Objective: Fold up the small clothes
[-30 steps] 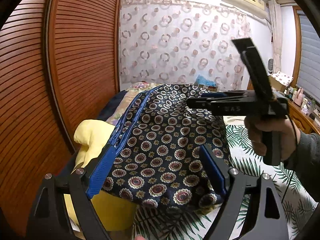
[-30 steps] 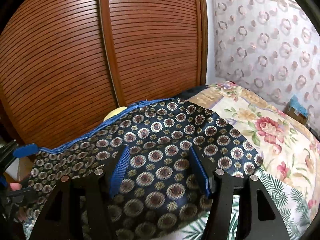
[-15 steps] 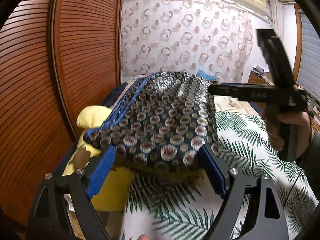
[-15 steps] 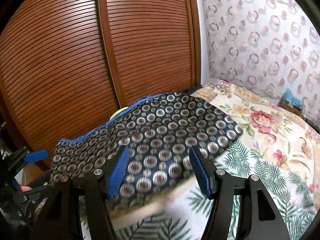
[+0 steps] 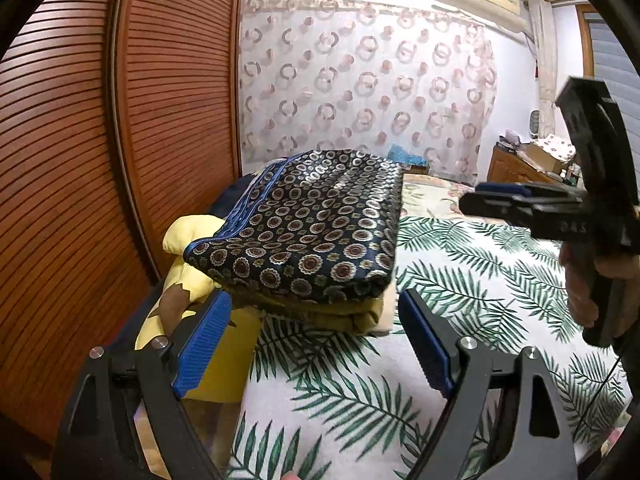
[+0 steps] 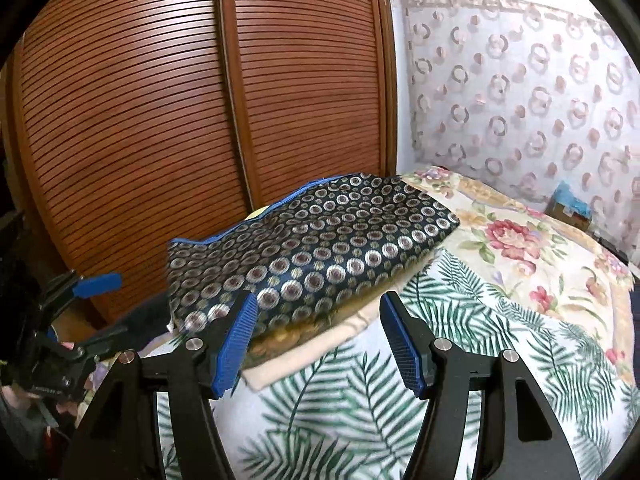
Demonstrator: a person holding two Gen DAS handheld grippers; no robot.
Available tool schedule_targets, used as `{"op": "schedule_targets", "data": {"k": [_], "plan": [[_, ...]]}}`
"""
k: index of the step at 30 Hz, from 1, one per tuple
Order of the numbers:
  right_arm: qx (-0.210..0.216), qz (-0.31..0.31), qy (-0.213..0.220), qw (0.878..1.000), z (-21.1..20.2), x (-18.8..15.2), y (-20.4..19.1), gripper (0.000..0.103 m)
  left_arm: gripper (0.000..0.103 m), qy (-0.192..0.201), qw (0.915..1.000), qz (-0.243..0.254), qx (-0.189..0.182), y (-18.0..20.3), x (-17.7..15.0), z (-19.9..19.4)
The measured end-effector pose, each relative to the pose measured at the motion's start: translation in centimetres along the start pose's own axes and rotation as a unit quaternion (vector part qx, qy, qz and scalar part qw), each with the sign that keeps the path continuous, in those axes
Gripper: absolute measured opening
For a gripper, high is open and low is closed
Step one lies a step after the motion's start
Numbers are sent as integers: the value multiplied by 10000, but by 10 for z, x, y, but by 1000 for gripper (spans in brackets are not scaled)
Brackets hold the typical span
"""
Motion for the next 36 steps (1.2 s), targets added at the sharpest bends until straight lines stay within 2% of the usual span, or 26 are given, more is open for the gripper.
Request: {"op": "schedule_targets", "data": {"k": [8,14,17,23,31,36], "plan": [[-151,247,91,9995,-46,-42,-11,66,86,-66,9995,73,-314,14,-17,-14],[-399,516,203,9977,-81,-75,-12,67,86,-90,9981,350,-495,36,-27,-22],[-510,682,289,9960,-100,-90,-12,68,86,26,9976,488,-497,47,-29,-29],[-682,853,422,9931,-139,-123,-18,75,86,295,9943,537,-877,70,-31,-51],[-866,981,494,9902,-177,-168,-24,79,86,183,9909,677,-1145,102,-39,-57],[-1041,1094,497,9873,-199,-196,-21,79,86,112,9888,900,-1189,129,-43,-56]]}}
Point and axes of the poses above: each gripper's, at about its wrist camera, not at the fingertips, and z roughly the way its jaws point, y to its right, x to its top, the point moved 9 cm from there along z, roughly the way its jaws point, and after that the axes turned 15 degrees about -y, right-handed, at the moved point
